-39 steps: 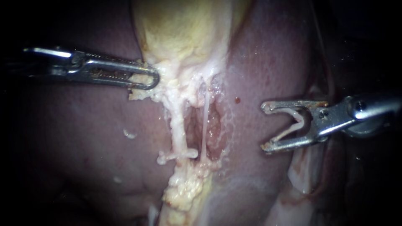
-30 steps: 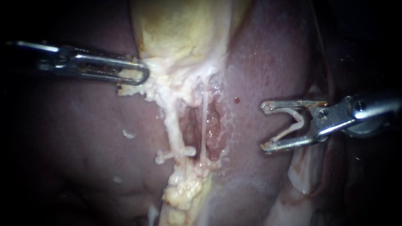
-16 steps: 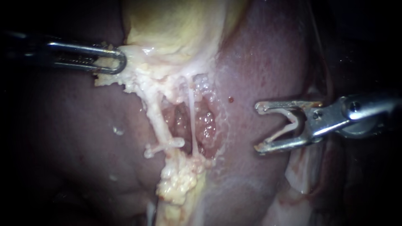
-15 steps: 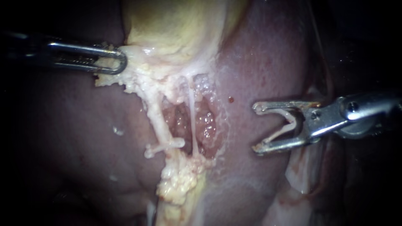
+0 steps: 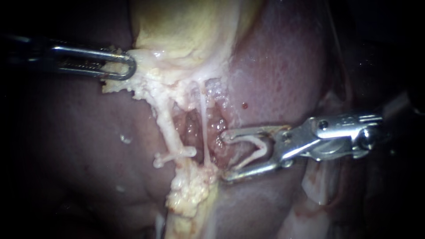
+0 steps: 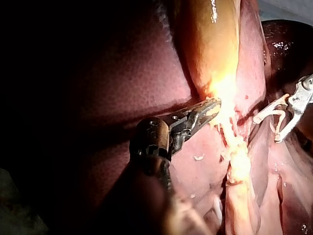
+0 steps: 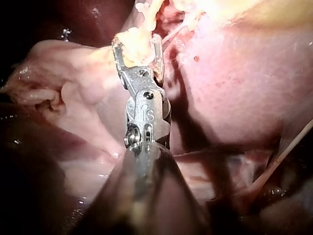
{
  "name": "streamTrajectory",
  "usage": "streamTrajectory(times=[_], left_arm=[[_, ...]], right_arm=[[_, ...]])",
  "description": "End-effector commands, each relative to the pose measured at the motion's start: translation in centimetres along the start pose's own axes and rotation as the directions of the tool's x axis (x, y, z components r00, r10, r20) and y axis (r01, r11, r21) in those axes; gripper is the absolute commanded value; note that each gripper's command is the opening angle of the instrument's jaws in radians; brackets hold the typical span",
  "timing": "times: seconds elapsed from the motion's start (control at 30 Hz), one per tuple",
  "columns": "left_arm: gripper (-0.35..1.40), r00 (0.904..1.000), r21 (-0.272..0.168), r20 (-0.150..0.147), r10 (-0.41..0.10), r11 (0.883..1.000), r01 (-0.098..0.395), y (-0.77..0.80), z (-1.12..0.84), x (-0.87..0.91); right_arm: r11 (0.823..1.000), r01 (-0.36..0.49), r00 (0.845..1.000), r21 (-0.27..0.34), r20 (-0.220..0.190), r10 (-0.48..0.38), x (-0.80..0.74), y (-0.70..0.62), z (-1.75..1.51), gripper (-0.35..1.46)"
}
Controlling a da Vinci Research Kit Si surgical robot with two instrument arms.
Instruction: Clipping second clip left tube
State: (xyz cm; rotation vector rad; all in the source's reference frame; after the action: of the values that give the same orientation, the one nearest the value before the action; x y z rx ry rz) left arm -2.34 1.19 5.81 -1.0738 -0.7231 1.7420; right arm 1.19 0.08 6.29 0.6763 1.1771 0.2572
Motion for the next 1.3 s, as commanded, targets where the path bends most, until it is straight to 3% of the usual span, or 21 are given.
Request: streamTrajectory(times=[0.03,0.23,0.47,0.7,0.97,1.17,1.3], left_arm=[[-0.35,1.0,0.001,0.0,0.0,1.0,0.0,0.0,0.01,-0.01],[-0.35,1.0,0.0,0.0,0.0,1.0,0.0,0.01,0.03,-0.01],[-0.35,1.0,-0.002,0.001,0.0,1.0,0.0,0.01,0.04,-0.02],[-0.35,1.0,-0.002,0.001,0.0,1.0,0.0,0.01,0.04,-0.02],[-0.35,1.0,-0.001,0.001,0.001,1.0,-0.001,0.01,0.05,-0.02],[-0.35,1.0,-0.001,0.001,0.0,1.0,0.0,0.01,0.06,-0.02],[-0.35,1.0,-0.001,0.001,0.0,1.0,0.0,0.01,0.06,-0.02]], right_arm=[[1.0,-0.006,1.0,0.005,-0.004,0.006,-0.01,0.02,0.04,0.49],[0.999,-0.031,0.999,0.034,-0.03,0.032,-0.06,0.18,0.23,0.48],[0.999,-0.036,0.999,0.023,-0.028,0.036,-0.21,0.38,0.39,0.49],[0.999,-0.042,0.999,0.033,-0.027,0.043,-0.29,0.49,0.5,0.49],[0.994,-0.019,0.998,0.105,-0.057,0.025,-0.32,0.61,0.64,0.49],[0.983,0.002,0.993,0.185,-0.118,0.021,-0.3,0.63,0.73,0.48],[0.974,0.007,0.991,0.224,-0.134,0.024,-0.27,0.64,0.81,0.46]])
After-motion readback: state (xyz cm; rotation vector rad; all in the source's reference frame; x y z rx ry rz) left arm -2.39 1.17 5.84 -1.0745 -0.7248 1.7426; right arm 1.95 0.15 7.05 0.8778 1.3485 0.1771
